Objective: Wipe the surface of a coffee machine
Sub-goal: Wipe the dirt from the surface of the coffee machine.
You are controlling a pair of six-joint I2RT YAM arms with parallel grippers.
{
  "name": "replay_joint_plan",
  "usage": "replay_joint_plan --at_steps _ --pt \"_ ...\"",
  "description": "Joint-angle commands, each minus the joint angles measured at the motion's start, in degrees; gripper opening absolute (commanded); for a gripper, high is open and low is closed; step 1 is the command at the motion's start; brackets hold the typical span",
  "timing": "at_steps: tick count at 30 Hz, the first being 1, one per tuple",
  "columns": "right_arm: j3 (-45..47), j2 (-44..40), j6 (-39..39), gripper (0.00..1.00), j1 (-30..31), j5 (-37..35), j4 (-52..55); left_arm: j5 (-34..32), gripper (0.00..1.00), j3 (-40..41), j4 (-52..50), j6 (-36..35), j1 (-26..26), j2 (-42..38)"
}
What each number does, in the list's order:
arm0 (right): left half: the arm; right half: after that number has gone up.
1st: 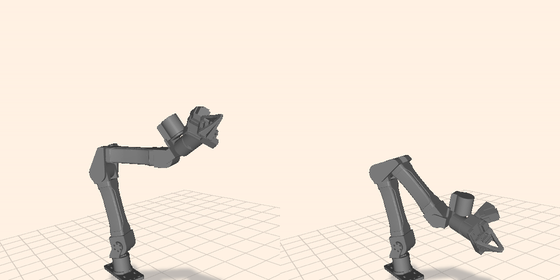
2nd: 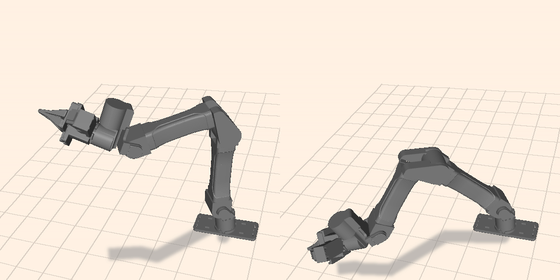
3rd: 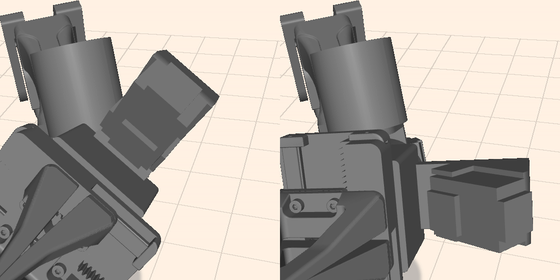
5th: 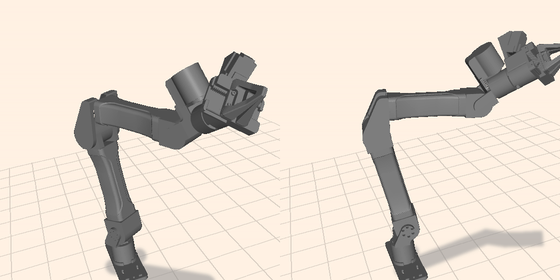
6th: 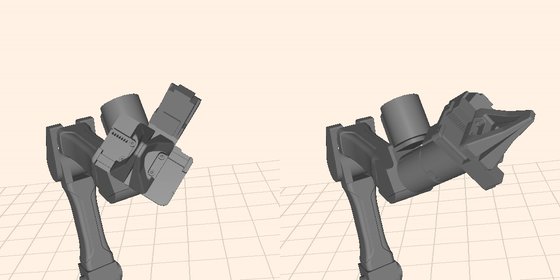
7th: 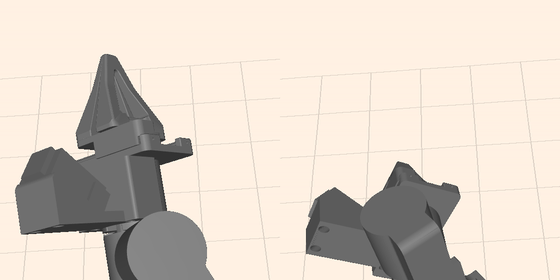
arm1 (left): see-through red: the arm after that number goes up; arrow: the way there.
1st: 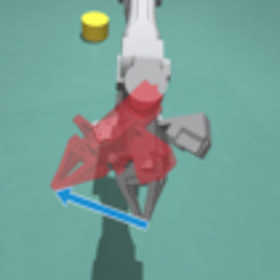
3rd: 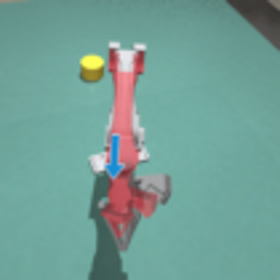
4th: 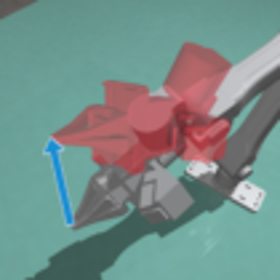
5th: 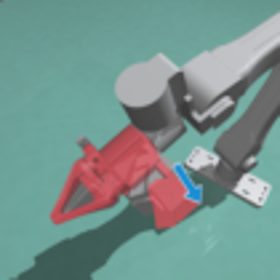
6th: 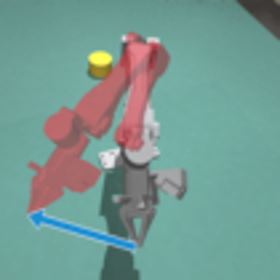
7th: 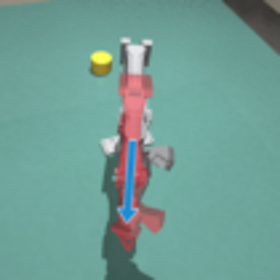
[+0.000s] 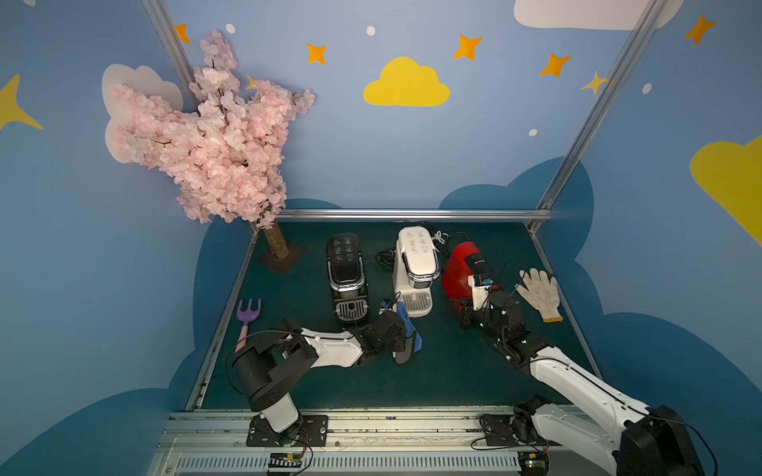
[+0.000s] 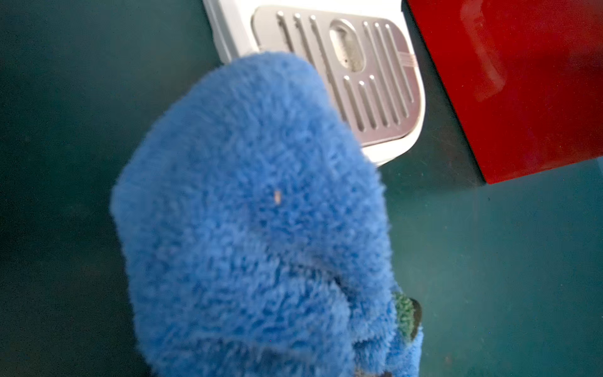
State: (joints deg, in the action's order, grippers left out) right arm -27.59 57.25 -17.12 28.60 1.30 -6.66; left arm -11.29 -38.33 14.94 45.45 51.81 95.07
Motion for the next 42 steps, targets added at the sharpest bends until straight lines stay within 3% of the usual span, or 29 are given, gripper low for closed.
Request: replay_joint_plan --at_steps 1,15,22,30,35,42 --pt "0.66 -1.36 0.24 0.34 0.47 -1.34 -1.55 -1.63 0.03 0.25 1.77 1.02 0.48 -0.41" --pt "0.61 -2.28 0.77 0.34 1.2 -2.88 -0.88 -0.07 0.03 -9.58 14.07 -4.05 -0.36 5.63" --pt "0.63 -3.01 1.19 0.34 1.42 -3.67 -0.3 5.66 0.03 -13.1 20.81 4.63 -4.58 13.33" --pt "0.97 -4.51 1.31 0.34 1.48 -4.43 0.0 0.52 0.03 -16.0 9.69 12.6 -6.38 16.55" --pt "1.09 -5.19 1.23 0.34 1.53 -4.55 0.24 3.8 0.03 -17.07 7.32 15.8 -8.13 19.17" --pt "1.31 -5.57 1.32 0.34 1.48 -5.0 0.28 -2.09 0.03 -14.11 -3.13 14.63 -8.05 12.12"
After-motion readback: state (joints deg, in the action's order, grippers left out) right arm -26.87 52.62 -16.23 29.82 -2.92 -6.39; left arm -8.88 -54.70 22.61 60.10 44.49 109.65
